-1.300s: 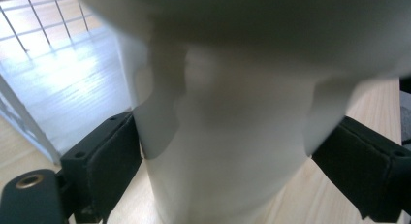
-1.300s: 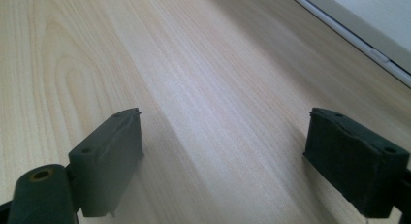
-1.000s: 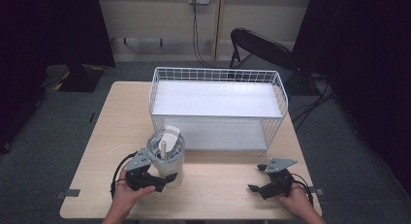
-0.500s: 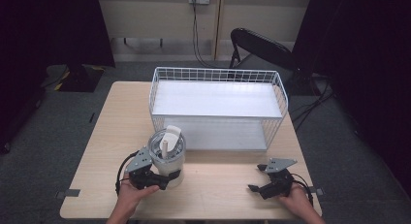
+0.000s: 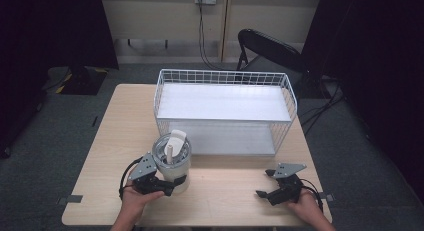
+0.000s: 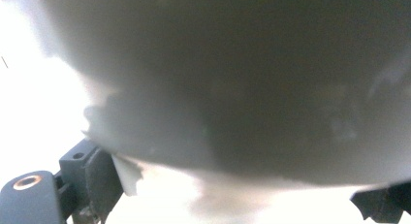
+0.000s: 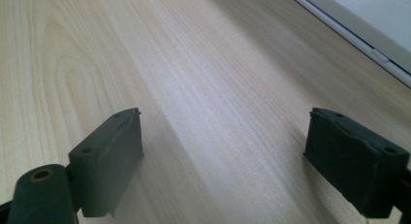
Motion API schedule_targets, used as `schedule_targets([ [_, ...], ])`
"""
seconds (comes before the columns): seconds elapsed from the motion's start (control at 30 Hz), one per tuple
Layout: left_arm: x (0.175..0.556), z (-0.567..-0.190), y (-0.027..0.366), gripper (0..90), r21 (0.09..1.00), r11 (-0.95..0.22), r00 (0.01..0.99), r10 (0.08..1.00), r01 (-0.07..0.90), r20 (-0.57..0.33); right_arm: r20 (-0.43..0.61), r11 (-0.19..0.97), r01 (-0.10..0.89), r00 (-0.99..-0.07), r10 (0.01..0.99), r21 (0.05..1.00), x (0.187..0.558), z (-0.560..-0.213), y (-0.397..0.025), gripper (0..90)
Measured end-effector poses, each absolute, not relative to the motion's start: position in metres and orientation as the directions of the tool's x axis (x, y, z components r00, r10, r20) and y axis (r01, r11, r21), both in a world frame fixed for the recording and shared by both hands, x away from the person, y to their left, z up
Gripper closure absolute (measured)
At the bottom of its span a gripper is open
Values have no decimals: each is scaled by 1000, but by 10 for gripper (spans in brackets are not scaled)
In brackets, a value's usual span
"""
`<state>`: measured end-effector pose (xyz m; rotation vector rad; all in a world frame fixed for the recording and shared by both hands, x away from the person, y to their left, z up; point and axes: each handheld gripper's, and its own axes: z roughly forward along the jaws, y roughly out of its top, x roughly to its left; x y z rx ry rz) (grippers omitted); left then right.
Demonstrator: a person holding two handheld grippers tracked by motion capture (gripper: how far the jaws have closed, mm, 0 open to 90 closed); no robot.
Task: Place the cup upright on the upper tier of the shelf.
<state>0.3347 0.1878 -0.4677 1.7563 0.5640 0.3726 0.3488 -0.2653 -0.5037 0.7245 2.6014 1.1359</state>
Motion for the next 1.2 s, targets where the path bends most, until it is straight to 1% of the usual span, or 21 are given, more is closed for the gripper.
schedule_targets([
  [0.07,334,-464,188,94,966,-173,829,555,191,-64,3,582,353,-857,516,733,349,-504,-265,129],
  [0.17,333,-460,188,94,969,-176,833,551,176,-52,3,582,353,-857,516,733,349,-504,-265,129],
  [0.2,332,-456,186,94,966,-160,830,552,203,-83,3,582,353,-857,516,733,349,-504,-265,129],
  [0.27,332,-452,185,94,964,-158,830,550,213,-94,3,582,352,-857,516,733,349,-504,-265,129],
  [0.4,334,-446,184,94,961,-171,824,561,217,-86,3,582,353,-857,516,733,349,-504,-265,129],
  [0.67,336,-430,184,95,954,-186,828,552,234,-95,3,582,353,-857,516,733,349,-504,-265,129],
  [0.7,338,-427,185,95,956,-205,827,558,212,-63,3,582,353,-857,516,733,349,-504,-265,129],
  [0.73,338,-424,183,95,954,-187,824,559,234,-93,3,582,353,-857,516,733,349,-504,-265,129],
  [0.77,338,-421,183,94,952,-193,824,559,238,-93,3,582,353,-857,516,733,349,-504,-265,129],
  [0.8,340,-418,183,94,950,-181,822,558,256,-115,3,582,353,-857,516,733,349,-504,-265,129],
  [1.03,344,-406,182,95,956,-160,818,563,245,-116,3,582,353,-857,516,733,349,-504,-265,129],
  [1.07,344,-402,180,95,954,-154,818,561,255,-128,3,582,353,-857,516,733,349,-504,-265,129],
  [1.2,346,-394,178,95,954,-152,818,561,257,-131,3,582,353,-857,516,733,349,-504,-265,129],
])
